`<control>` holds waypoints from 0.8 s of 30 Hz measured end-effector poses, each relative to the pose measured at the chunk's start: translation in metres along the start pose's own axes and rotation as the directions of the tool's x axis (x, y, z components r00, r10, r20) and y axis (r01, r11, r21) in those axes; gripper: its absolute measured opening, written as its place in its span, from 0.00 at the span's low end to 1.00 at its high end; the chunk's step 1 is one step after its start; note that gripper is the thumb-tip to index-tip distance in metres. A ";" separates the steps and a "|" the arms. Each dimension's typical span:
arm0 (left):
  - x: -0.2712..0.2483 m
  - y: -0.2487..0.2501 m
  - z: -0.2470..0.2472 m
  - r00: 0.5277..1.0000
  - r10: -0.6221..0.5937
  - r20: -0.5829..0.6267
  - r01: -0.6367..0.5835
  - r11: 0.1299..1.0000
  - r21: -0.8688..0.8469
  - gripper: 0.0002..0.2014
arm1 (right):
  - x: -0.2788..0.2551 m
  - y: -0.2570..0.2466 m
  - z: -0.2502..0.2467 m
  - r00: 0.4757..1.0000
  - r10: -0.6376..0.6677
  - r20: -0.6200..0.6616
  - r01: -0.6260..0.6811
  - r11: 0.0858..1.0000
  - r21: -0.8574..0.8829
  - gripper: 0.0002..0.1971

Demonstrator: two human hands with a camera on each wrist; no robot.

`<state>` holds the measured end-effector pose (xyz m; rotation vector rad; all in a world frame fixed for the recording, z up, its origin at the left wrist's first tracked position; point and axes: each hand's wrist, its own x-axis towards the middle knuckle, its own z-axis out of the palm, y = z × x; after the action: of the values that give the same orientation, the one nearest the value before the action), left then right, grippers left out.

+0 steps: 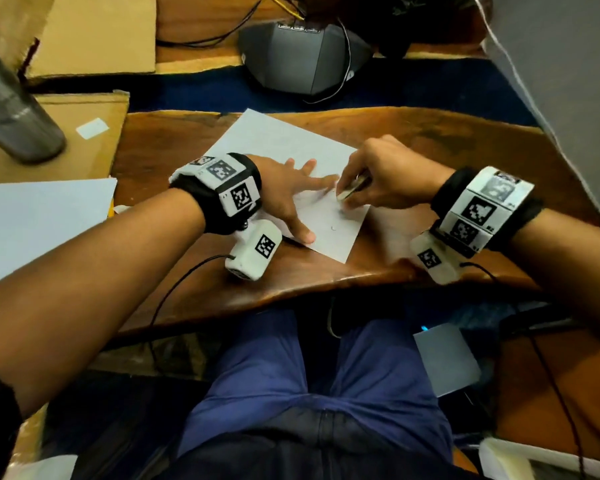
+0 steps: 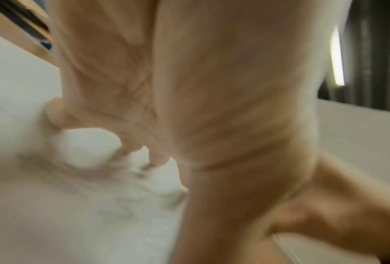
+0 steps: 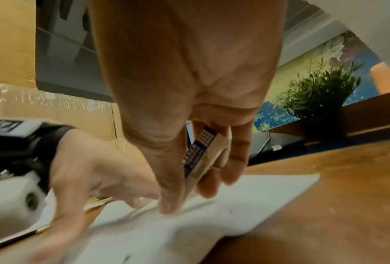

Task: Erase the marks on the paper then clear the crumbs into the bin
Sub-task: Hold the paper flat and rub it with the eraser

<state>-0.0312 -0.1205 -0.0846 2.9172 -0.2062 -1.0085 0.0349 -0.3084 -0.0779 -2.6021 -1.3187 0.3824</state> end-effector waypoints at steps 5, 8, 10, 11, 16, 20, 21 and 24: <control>0.000 0.002 0.000 1.000 -0.008 -0.005 0.008 0.991 0.130 0.51 | 0.000 -0.003 0.020 0.998 0.030 -0.047 -0.028 0.998 0.051 0.12; 0.002 0.005 -0.003 1.000 -0.025 0.011 0.023 0.985 0.172 0.52 | -0.004 -0.009 0.027 0.996 0.006 -0.087 -0.001 0.998 0.061 0.10; 0.003 0.005 -0.005 0.999 -0.032 0.025 0.027 0.982 0.188 0.53 | -0.014 -0.020 0.034 0.997 -0.064 -0.047 0.068 0.994 0.083 0.06; 0.003 0.005 -0.005 0.999 -0.033 0.033 0.026 0.981 0.192 0.54 | -0.021 -0.027 0.036 0.993 -0.114 -0.003 0.114 0.990 0.088 0.06; 0.004 0.008 -0.006 0.998 -0.040 0.038 0.031 0.974 0.225 0.53 | -0.012 -0.018 0.022 0.997 -0.072 0.035 0.067 0.989 0.134 0.09; 0.005 0.007 -0.006 0.997 -0.053 0.049 0.040 0.974 0.224 0.52 | -0.004 -0.019 0.028 0.994 -0.063 -0.086 0.066 0.997 0.040 0.09; 0.006 0.007 -0.005 0.997 -0.049 0.056 0.036 0.976 0.216 0.53 | -0.011 -0.027 0.033 0.993 -0.104 -0.054 0.107 0.993 0.041 0.08; 0.008 0.005 -0.004 0.997 -0.045 0.070 0.030 0.979 0.201 0.55 | -0.027 -0.041 0.035 0.986 -0.153 0.063 0.147 0.986 0.084 0.07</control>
<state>-0.0230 -0.1269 -0.0855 3.0754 -0.2717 -1.1676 -0.0230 -0.3046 -0.0957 -2.4266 -1.4793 0.4925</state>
